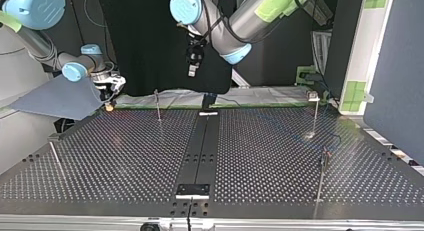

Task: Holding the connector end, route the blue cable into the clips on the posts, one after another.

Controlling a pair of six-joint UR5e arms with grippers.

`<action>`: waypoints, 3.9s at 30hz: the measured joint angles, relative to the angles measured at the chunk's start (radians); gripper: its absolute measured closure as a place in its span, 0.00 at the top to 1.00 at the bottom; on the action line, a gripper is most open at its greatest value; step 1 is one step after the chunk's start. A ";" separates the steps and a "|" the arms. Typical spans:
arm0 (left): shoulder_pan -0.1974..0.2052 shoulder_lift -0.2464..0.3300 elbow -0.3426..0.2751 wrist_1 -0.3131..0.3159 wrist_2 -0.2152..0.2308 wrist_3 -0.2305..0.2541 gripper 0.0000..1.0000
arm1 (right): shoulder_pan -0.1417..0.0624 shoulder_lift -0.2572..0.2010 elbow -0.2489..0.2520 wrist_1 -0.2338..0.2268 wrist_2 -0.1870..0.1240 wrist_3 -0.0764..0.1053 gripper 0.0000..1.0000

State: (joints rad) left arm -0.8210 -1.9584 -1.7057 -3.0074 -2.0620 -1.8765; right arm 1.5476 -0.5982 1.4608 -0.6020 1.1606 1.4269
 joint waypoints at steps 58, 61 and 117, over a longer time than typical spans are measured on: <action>-0.025 0.546 -0.541 0.132 -0.148 -0.053 1.00 | 0.028 -0.362 0.206 -0.116 0.021 0.133 0.00; -0.025 0.546 -0.541 0.132 -0.148 -0.053 1.00 | 0.029 -0.363 0.206 -0.116 0.021 0.133 0.00; -0.025 0.547 -0.541 0.133 -0.148 -0.053 1.00 | 0.029 -0.363 0.206 -0.116 0.021 0.133 0.00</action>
State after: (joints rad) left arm -0.8456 -1.4117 -2.2469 -2.8749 -2.2096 -1.9297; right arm 1.5762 -0.9612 1.6668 -0.7180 1.1813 1.5604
